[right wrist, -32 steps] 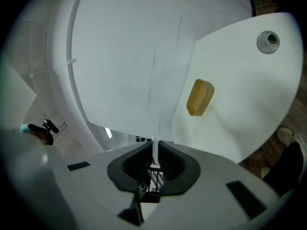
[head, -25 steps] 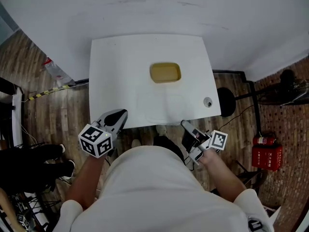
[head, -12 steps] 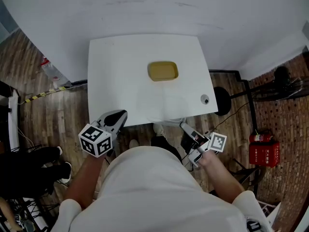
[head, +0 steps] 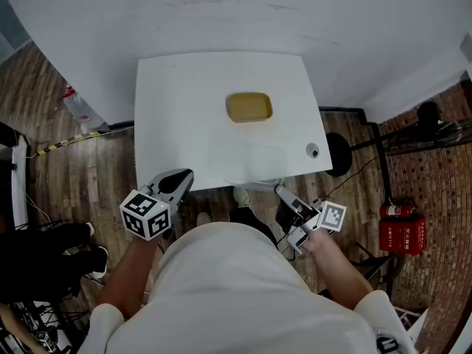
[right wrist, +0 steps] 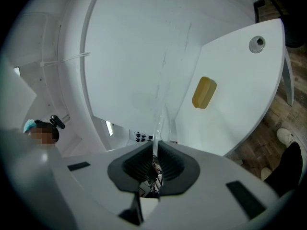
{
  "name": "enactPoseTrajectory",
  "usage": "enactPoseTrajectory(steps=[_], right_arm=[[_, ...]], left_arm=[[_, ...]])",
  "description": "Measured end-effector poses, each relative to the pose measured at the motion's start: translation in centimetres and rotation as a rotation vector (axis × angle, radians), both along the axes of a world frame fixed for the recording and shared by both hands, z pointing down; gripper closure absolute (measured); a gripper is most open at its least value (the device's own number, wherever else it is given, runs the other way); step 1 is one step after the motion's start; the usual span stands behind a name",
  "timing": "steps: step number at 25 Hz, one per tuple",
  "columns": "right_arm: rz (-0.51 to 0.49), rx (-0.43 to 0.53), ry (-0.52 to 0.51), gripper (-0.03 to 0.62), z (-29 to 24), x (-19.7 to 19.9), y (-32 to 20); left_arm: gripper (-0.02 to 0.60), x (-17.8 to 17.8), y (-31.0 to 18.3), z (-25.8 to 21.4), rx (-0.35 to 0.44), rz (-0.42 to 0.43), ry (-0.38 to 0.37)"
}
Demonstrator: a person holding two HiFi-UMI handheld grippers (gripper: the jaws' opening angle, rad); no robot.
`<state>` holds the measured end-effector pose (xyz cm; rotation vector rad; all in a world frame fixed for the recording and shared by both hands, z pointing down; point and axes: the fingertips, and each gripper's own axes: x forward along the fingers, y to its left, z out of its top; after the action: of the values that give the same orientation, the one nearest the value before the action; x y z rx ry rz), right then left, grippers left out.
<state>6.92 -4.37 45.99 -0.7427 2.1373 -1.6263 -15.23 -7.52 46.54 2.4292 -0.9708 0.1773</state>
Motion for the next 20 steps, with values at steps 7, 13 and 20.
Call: enactPoseTrajectory(steps=[7,13,20], right_arm=[[-0.004,0.0,0.002,0.556,-0.1,-0.1,-0.1],[-0.01,0.012,0.001,0.556,-0.2,0.1,-0.6],[-0.023,0.013,0.002,0.556,-0.3,0.6,-1.6]], left_arm=[[0.563,-0.1,-0.3,-0.1,0.001,-0.002,-0.003],[0.563,0.3,-0.5,-0.1,0.001,-0.003,-0.005],[0.563,0.9,-1.4,-0.1,-0.001,-0.007,-0.012]])
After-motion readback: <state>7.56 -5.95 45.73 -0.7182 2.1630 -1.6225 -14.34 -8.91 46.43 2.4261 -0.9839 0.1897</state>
